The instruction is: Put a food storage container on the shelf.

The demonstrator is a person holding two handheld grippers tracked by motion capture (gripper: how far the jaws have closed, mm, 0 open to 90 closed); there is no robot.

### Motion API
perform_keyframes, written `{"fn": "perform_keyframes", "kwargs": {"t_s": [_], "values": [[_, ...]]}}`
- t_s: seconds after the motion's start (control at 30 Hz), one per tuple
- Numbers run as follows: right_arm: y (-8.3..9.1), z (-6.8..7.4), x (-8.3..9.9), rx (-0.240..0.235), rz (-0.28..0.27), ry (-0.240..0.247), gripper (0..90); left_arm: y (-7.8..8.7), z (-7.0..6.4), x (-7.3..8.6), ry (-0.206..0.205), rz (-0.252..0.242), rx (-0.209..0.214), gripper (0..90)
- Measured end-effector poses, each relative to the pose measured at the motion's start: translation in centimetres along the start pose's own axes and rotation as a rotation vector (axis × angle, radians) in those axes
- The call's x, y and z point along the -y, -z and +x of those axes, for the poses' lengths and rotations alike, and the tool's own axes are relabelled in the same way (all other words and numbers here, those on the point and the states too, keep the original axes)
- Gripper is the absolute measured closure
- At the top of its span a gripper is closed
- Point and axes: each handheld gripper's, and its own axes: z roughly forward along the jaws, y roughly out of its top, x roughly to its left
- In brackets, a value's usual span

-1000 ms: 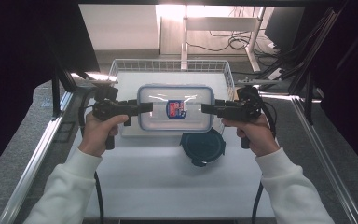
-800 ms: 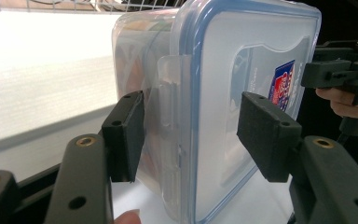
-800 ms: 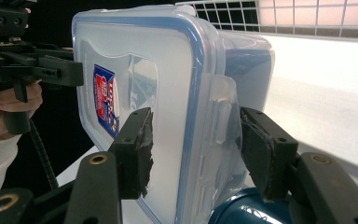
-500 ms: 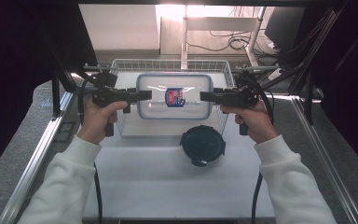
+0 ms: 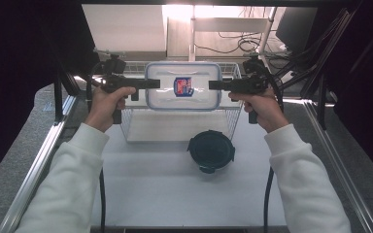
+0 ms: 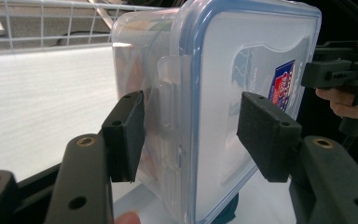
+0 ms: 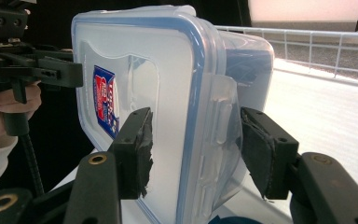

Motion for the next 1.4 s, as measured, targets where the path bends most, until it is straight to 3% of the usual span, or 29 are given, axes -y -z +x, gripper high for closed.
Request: {"fn": "perform_keyframes", "kwargs": {"t_s": [0.4, 0.57, 0.77, 1.07, 1.27, 1.4], "values": [[-1.8, -2.1, -1.2, 0.004, 0.004, -0.031, 44.7, -1.6, 1.6, -1.6, 0.009, 0.022, -0.019, 42.6], [-2.7, -3.0, -1.1, 0.004, 0.020, -0.053, 44.7, -2.5, 2.9, -1.5, 0.041, 0.041, -0.016, 42.4], [-3.5, -3.6, -1.1, -0.001, 0.020, -0.077, 44.6, -2.8, 3.7, -1.7, 0.074, 0.029, -0.002, 42.6], [-4.4, -4.8, -1.9, -0.006, 0.035, -0.170, 42.7, -3.7, 5.2, -2.2, 0.155, 0.010, 0.025, 43.0], [-5.1, -5.0, -2.5, 0.024, 0.063, -0.219, 39.1, -4.3, 6.1, -2.4, 0.196, 0.005, 0.042, 42.8], [-5.6, -5.2, -2.6, 0.028, 0.067, -0.276, 38.8, -4.5, 6.8, -2.4, 0.222, -0.003, 0.050, 42.4]]}}
